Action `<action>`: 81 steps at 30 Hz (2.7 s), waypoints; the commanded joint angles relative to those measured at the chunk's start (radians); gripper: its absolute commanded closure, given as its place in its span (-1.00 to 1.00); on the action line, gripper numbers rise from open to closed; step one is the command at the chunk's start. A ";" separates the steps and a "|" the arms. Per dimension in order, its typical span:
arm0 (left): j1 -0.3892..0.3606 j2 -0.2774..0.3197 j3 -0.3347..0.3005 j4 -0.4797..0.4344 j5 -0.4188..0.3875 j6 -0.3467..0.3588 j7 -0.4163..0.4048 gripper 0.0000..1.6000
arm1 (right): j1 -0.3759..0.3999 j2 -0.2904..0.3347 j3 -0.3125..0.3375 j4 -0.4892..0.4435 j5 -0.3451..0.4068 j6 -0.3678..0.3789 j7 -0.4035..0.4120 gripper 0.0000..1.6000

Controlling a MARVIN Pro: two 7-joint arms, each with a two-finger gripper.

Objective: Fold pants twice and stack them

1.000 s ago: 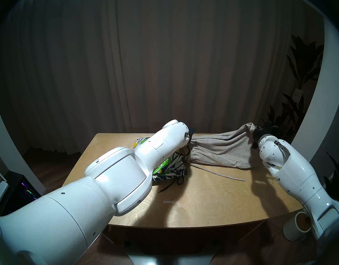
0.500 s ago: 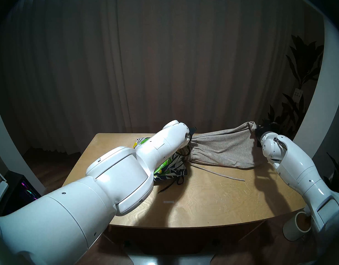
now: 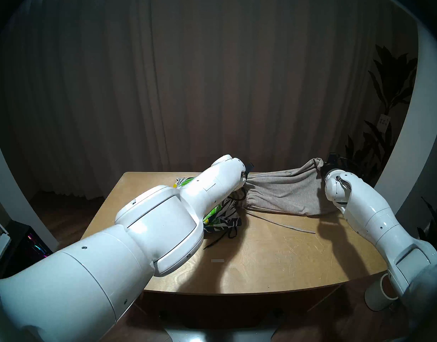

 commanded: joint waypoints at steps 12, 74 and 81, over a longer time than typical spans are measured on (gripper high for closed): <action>-0.069 -0.063 0.010 0.038 0.025 -0.029 -0.019 1.00 | 0.159 -0.137 -0.076 0.208 -0.107 -0.146 -0.007 1.00; -0.015 -0.064 0.132 0.121 0.110 -0.092 -0.107 1.00 | 0.301 -0.257 -0.017 0.565 -0.097 -0.040 0.141 1.00; -0.017 -0.064 0.138 0.123 0.112 -0.090 -0.109 1.00 | 0.303 -0.259 -0.007 0.571 -0.081 -0.029 0.149 1.00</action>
